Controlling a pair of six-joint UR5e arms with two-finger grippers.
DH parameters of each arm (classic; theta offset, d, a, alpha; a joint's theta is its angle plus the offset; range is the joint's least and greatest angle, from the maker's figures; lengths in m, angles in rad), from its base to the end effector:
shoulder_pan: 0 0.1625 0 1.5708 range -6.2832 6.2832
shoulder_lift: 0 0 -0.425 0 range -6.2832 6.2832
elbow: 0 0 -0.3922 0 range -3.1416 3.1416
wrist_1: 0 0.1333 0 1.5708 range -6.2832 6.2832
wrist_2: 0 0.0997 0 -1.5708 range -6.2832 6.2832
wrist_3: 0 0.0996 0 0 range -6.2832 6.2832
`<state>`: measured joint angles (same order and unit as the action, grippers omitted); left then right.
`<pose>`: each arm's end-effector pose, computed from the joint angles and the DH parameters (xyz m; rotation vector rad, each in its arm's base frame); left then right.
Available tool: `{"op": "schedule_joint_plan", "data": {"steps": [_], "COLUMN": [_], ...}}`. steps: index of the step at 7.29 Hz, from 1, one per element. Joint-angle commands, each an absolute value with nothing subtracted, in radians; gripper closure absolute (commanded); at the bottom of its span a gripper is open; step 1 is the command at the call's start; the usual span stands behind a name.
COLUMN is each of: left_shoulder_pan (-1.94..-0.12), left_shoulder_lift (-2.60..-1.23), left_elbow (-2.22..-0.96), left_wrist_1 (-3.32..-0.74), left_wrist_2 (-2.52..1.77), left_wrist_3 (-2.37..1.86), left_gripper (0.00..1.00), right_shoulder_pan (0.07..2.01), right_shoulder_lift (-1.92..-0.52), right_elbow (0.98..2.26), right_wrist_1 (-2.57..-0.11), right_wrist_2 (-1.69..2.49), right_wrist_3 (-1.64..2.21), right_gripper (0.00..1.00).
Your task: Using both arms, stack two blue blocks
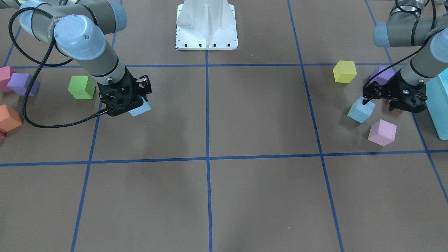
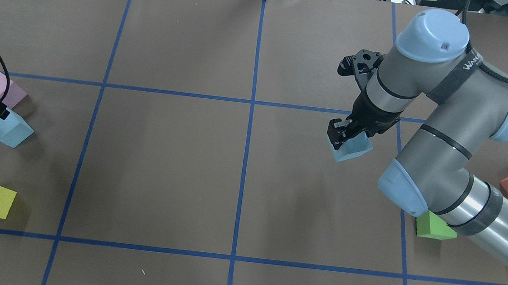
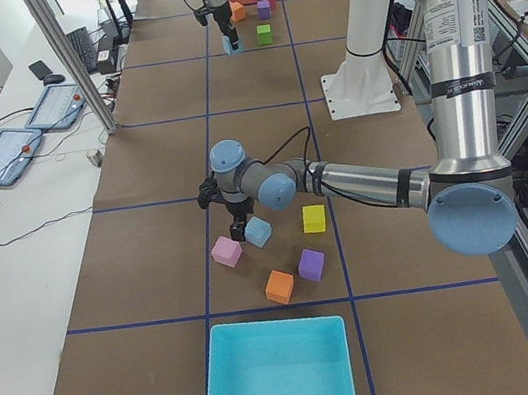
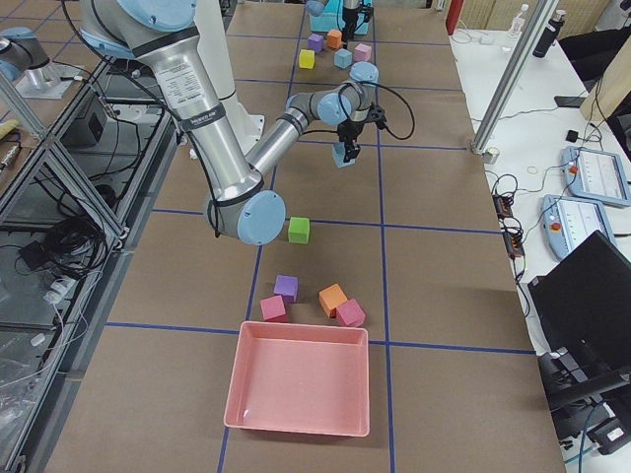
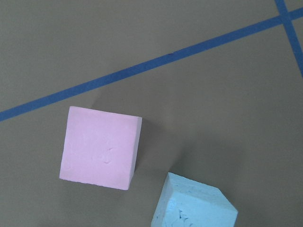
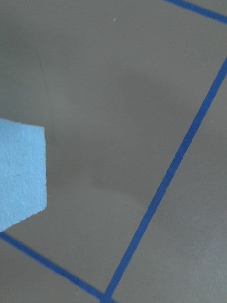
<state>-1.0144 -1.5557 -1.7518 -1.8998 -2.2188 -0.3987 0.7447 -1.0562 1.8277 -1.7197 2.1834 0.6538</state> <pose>0.2050 -0.4682 0.5452 0.1327 0.7854 0.3096 -0.4035 -0.4753 0.2671 0.0459 -0.8473 -0.3525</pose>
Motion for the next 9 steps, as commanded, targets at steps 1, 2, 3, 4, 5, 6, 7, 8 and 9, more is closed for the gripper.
{"op": "schedule_joint_plan", "data": {"steps": [1, 2, 3, 4, 5, 6, 7, 8, 9], "left_shoulder_pan": [-0.967, -0.962, -0.962, -0.962, -0.962, -0.962, -0.962, -0.962, -0.962], "left_shoulder_lift": [-1.569, -1.572, -1.574, -1.575, -1.578, -1.586, -1.595, -1.597, -1.597], "left_elbow": [-1.747, -1.746, -1.738, -1.736, -1.724, -1.712, -1.709, -1.700, -1.695], "left_wrist_1": [-1.902, -1.901, -1.899, -1.899, -1.901, -1.899, -1.899, -1.899, -1.899], "left_wrist_2": [-2.214, -2.214, -2.215, -2.220, -2.220, -2.220, -2.220, -2.218, -2.215], "left_wrist_3": [-0.381, -0.355, -0.332, -0.318, -0.307, -0.302, -0.302, -0.302, -0.298], "left_gripper": [0.02, 0.02, 0.02, 0.02, 0.02, 0.02, 0.02, 0.02, 0.02], "right_shoulder_pan": [0.698, 0.683, 0.660, 0.644, 0.641, 0.641, 0.640, 0.629, 0.606], "right_shoulder_lift": [-1.043, -1.042, -1.014, -0.982, -0.960, -0.959, -0.954, -0.942, -0.908], "right_elbow": [1.825, 1.824, 1.812, 1.787, 1.761, 1.749, 1.743, 1.741, 1.711], "right_wrist_1": [-1.684, -1.649, -1.641, -1.640, -1.640, -1.638, -1.638, -1.637, -1.637], "right_wrist_2": [2.135, 2.128, 2.097, 2.080, 2.079, 2.063, 2.045, 2.037, 2.014], "right_wrist_3": [0.803, 0.863, 0.903, 0.945, 0.960, 0.965, 0.977, 1.004, 1.038], "right_gripper": [0.40, 0.40, 0.40, 0.40, 0.39, 0.39, 0.38, 0.38, 0.38]}}
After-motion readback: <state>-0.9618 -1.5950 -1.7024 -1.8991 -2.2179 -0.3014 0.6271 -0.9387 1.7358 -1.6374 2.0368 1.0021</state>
